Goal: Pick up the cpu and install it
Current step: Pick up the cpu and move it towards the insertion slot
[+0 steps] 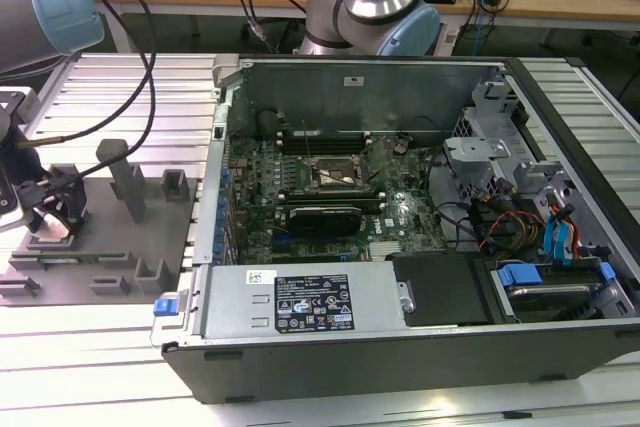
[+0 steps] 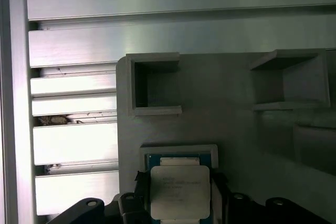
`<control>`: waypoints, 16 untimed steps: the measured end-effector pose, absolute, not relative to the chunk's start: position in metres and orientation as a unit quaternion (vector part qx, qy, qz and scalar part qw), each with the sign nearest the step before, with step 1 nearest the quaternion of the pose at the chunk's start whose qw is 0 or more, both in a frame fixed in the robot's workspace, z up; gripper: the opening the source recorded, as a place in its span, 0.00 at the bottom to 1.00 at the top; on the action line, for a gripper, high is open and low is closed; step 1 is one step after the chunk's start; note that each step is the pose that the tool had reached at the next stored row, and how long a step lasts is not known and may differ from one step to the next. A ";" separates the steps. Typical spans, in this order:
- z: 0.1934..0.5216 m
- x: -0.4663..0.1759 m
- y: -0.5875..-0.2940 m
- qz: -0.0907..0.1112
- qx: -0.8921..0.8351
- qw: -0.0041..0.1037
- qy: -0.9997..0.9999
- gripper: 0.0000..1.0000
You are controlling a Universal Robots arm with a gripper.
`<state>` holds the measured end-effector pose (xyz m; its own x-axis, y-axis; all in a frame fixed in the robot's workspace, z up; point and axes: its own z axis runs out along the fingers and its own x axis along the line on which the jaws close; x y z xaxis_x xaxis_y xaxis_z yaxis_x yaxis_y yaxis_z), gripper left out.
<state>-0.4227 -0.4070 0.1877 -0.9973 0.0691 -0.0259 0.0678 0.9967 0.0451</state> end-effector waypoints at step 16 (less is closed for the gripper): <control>0.193 -0.423 -0.407 0.022 0.034 0.014 0.999 0.55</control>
